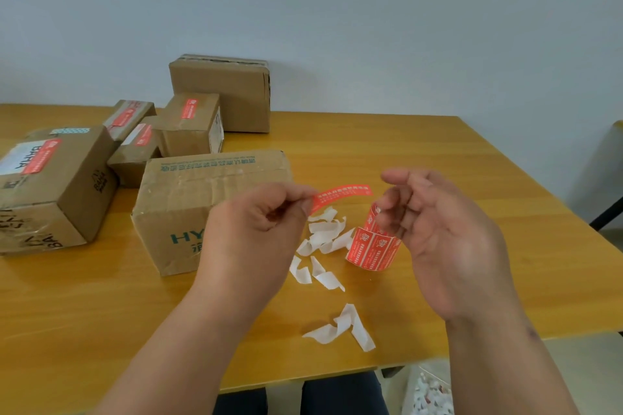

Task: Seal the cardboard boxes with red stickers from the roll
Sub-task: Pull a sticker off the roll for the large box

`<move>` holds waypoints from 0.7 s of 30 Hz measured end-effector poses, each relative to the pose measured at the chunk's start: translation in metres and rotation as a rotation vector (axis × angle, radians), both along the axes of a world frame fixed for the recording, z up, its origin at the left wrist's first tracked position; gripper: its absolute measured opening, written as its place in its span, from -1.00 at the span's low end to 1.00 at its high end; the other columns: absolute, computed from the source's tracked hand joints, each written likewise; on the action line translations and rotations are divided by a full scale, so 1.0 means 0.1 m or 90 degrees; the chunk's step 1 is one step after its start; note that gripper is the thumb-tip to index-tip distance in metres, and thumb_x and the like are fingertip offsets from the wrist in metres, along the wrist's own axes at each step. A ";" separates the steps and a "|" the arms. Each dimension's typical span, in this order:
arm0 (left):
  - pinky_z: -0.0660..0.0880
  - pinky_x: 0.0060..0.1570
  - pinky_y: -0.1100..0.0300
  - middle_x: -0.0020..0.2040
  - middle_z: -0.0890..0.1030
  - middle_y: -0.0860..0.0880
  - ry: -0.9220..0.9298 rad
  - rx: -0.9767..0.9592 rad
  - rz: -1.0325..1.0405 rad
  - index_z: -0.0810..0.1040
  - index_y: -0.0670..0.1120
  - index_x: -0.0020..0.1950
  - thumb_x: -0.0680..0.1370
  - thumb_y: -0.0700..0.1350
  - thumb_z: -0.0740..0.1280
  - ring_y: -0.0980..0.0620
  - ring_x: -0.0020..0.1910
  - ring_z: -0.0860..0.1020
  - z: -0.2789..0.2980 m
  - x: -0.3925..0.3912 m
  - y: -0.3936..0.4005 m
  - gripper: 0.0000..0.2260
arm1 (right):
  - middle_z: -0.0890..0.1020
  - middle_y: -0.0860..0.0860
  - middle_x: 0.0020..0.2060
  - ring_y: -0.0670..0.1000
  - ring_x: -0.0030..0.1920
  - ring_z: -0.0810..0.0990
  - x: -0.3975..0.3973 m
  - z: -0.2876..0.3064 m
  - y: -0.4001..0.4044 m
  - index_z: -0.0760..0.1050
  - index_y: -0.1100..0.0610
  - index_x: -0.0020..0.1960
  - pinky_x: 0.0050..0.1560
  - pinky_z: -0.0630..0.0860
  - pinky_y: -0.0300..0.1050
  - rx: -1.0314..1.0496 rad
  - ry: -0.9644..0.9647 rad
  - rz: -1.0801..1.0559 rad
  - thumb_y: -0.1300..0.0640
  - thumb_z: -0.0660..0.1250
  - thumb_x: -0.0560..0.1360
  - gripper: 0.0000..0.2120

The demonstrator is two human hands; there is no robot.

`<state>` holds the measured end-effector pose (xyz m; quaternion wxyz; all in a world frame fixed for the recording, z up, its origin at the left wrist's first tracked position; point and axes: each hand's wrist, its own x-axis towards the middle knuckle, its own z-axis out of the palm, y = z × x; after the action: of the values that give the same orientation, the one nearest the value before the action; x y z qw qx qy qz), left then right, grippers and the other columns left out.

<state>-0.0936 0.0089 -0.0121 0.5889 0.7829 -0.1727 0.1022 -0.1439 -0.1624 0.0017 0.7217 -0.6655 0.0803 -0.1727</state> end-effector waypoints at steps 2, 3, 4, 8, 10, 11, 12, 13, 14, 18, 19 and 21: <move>0.48 -0.31 0.24 -0.27 0.67 0.07 0.061 -0.028 -0.017 0.69 0.15 -0.14 0.49 -0.11 0.42 -0.03 -0.21 0.56 0.06 0.01 0.05 -0.86 | 0.63 -0.08 -0.09 -0.07 -0.07 0.59 0.01 0.01 0.04 0.60 -0.08 0.05 -0.03 0.46 -0.11 -0.103 0.004 0.012 -0.14 0.34 0.36 -0.69; 0.47 -0.36 0.22 -0.28 0.67 0.04 0.076 -0.022 -0.028 0.70 0.14 -0.14 0.49 -0.11 0.43 -0.06 -0.25 0.55 0.10 0.02 0.08 -0.87 | 0.62 -0.14 -0.06 -0.13 -0.05 0.59 0.01 0.02 0.09 0.58 -0.13 0.08 -0.05 0.48 -0.18 -0.160 0.012 0.023 -0.19 0.41 0.32 -0.65; 0.45 -0.38 0.22 -0.30 0.66 0.02 0.085 -0.009 -0.037 0.70 0.14 -0.15 0.49 -0.10 0.42 -0.08 -0.30 0.53 0.13 0.02 0.10 -0.87 | 0.62 -0.17 -0.08 -0.17 -0.05 0.59 0.02 0.03 0.13 0.57 -0.15 0.08 -0.10 0.51 -0.21 -0.203 0.018 0.024 -0.19 0.47 0.31 -0.64; 0.54 -0.25 -0.06 -0.29 0.67 -0.02 0.121 0.034 -0.068 0.70 0.20 -0.19 0.49 -0.09 0.41 -0.18 -0.21 0.55 0.22 0.00 0.19 -0.82 | 0.62 0.04 -0.31 -0.07 -0.32 0.54 0.03 0.07 0.25 0.63 -0.02 -0.16 -0.39 0.50 -0.29 -0.205 0.010 -0.046 0.06 0.41 0.45 -0.96; 0.53 -0.26 0.03 -0.29 0.68 0.01 0.130 0.046 -0.069 0.71 0.19 -0.15 0.50 -0.09 0.40 -0.18 -0.20 0.55 0.24 0.00 0.24 -0.83 | 0.61 0.07 -0.32 -0.06 -0.35 0.51 0.05 0.06 0.27 0.63 -0.02 -0.21 -0.41 0.47 -0.24 -0.204 0.018 -0.047 0.08 0.40 0.46 -0.92; 0.52 -0.25 0.10 -0.28 0.68 0.03 0.133 0.044 -0.063 0.71 0.17 -0.12 0.50 -0.08 0.40 -0.14 -0.20 0.57 0.24 0.01 0.27 -0.85 | 0.61 0.04 -0.33 -0.08 -0.35 0.51 0.06 0.06 0.29 0.63 -0.03 -0.22 -0.39 0.46 -0.22 -0.203 0.020 -0.046 0.07 0.41 0.46 -0.91; 0.53 -0.23 0.16 -0.27 0.68 0.06 0.133 0.046 -0.057 0.69 0.18 -0.05 0.50 -0.07 0.40 -0.07 -0.20 0.59 0.25 0.02 0.31 -0.86 | 0.61 0.00 -0.35 -0.10 -0.34 0.51 0.07 0.06 0.31 0.64 -0.04 -0.22 -0.37 0.45 -0.24 -0.201 0.017 -0.046 0.07 0.41 0.45 -0.92; 0.55 -0.21 0.24 -0.25 0.68 0.09 0.131 0.059 -0.055 0.66 0.19 0.06 0.50 -0.05 0.41 0.01 -0.20 0.61 0.26 0.03 0.34 -0.81 | 0.61 -0.04 -0.36 -0.12 -0.34 0.52 0.08 0.05 0.33 0.64 -0.06 -0.23 -0.36 0.44 -0.29 -0.193 0.012 -0.053 0.06 0.41 0.44 -0.92; 0.54 -0.22 0.31 -0.25 0.68 0.11 0.130 0.078 -0.058 0.59 0.20 0.18 0.50 -0.04 0.41 0.10 -0.20 0.62 0.27 0.03 0.37 -0.73 | 0.61 -0.07 -0.37 -0.13 -0.34 0.53 0.09 0.05 0.34 0.65 -0.07 -0.23 -0.36 0.44 -0.33 -0.185 0.004 -0.065 0.06 0.42 0.43 -0.92; 0.51 -0.21 0.30 -0.30 0.67 0.13 0.126 0.102 -0.044 0.59 0.17 0.11 0.49 0.00 0.41 0.22 -0.25 0.62 0.32 0.08 0.47 -0.79 | 0.66 -0.04 -0.35 -0.05 -0.29 0.60 0.17 0.07 0.49 0.67 -0.05 -0.23 -0.38 0.45 -0.41 -0.151 -0.018 -0.084 0.04 0.46 0.40 -0.95; 0.54 -0.21 0.26 -0.31 0.66 0.10 0.129 0.089 -0.038 0.64 0.13 0.00 0.47 0.02 0.42 0.20 -0.28 0.62 0.33 0.10 0.49 -0.88 | 0.67 -0.03 -0.34 -0.06 -0.28 0.60 0.20 0.08 0.54 0.68 -0.04 -0.22 -0.36 0.46 -0.40 -0.135 -0.026 -0.076 0.07 0.47 0.39 -0.97; 0.54 -0.24 0.22 -0.32 0.66 0.04 0.135 0.075 -0.031 0.68 0.07 -0.17 0.44 0.06 0.43 0.14 -0.33 0.58 0.34 0.13 0.53 -0.90 | 0.67 -0.06 -0.34 -0.10 -0.26 0.61 0.27 0.09 0.64 0.68 -0.02 -0.21 -0.31 0.47 -0.38 -0.118 -0.044 -0.055 0.13 0.48 0.38 -0.94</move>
<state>-0.0803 0.0616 0.0219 0.5593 0.8181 -0.1339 -0.0058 -0.1172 -0.0983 0.0112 0.6512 -0.7192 0.0678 -0.2327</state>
